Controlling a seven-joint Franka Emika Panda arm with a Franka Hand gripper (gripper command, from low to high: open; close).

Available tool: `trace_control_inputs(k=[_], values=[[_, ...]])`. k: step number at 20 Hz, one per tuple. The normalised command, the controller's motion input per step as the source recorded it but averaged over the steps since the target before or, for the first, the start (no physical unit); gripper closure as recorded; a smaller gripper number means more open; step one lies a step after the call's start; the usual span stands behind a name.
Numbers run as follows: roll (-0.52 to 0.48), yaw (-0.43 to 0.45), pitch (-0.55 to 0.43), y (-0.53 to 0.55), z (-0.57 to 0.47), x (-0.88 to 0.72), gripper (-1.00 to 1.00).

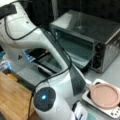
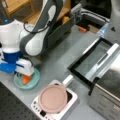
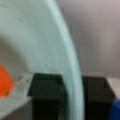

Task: Open the microwave oven door. Pull out the microwave oven tray. Pick up the bowl. Place the bowl on the microwave tray.

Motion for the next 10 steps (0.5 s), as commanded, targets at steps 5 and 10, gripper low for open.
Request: trace_control_inputs(k=[5,10], values=[[0.218,-0.161,-0.074,0.07,-0.24,0.09,1.0],[0.213,-0.17,0.067,0.22,0.05,-0.07,1.0]])
